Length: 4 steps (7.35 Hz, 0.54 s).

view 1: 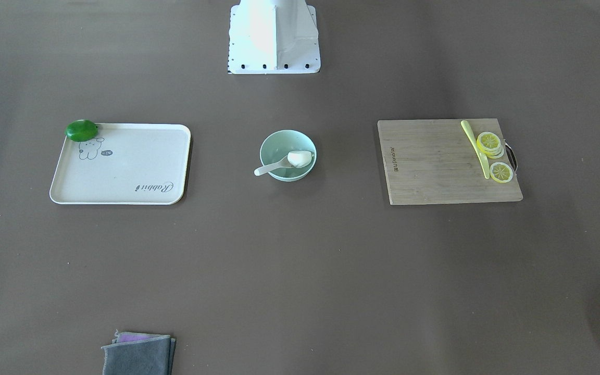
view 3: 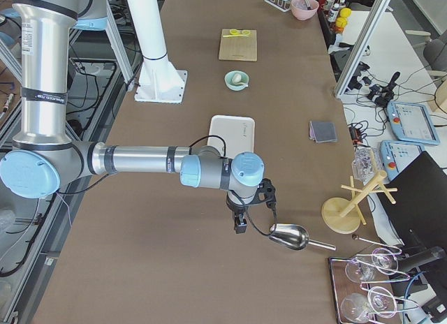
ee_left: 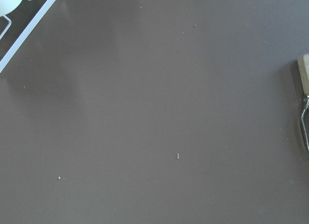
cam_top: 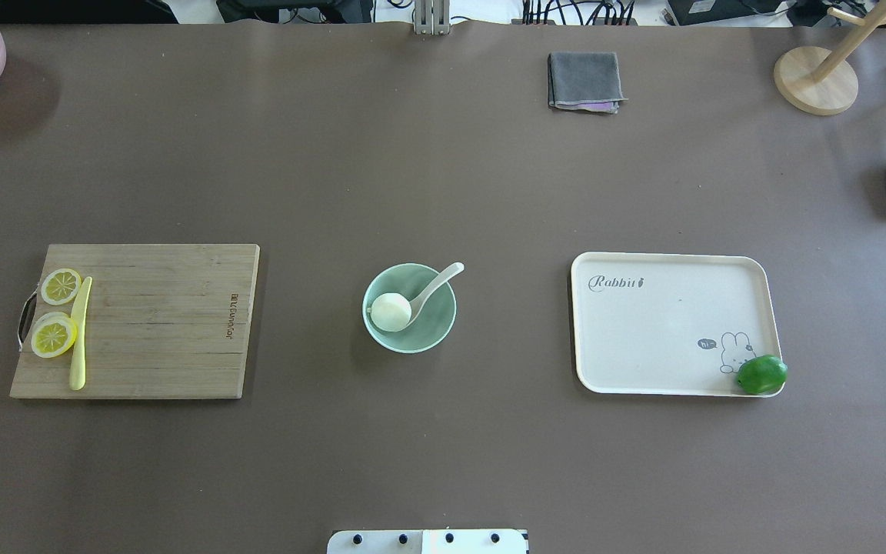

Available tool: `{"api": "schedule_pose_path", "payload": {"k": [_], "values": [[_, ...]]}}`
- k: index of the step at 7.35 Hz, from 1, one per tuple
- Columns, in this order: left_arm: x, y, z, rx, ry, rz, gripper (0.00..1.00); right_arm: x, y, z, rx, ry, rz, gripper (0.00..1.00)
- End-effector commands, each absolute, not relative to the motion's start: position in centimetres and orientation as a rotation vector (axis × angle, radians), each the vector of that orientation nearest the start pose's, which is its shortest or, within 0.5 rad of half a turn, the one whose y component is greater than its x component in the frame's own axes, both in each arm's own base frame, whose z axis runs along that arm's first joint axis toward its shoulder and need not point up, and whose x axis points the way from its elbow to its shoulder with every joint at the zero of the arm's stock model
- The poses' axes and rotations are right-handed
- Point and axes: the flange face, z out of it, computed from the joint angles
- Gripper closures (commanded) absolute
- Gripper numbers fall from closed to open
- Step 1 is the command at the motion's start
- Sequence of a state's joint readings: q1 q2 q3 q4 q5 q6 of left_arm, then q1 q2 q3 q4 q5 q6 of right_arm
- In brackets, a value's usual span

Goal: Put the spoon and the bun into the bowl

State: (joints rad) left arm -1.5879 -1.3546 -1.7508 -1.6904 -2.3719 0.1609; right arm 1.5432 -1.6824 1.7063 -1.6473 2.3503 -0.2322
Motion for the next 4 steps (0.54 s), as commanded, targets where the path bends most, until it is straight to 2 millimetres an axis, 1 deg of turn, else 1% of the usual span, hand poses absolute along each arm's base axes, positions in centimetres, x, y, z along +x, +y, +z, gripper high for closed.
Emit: {"api": "schedule_pose_path", "payload": {"k": [1, 2, 4], "values": [[-6.92, -40.27, 65.5, 0.163, 0.79, 0.174, 0.02, 4.98, -43.31, 64.85, 0.03, -0.805, -0.217, 0.0], [-6.93, -40.34, 65.53, 0.163, 0.788, 0.174, 0.02, 4.9, -42.72, 65.25, 0.021, -0.819, -0.212, 0.0], [-6.93, -40.29, 65.44, 0.164, 0.788, 0.174, 0.02, 4.91, -42.34, 65.58, 0.014, -0.82, -0.209, 0.0]]}}
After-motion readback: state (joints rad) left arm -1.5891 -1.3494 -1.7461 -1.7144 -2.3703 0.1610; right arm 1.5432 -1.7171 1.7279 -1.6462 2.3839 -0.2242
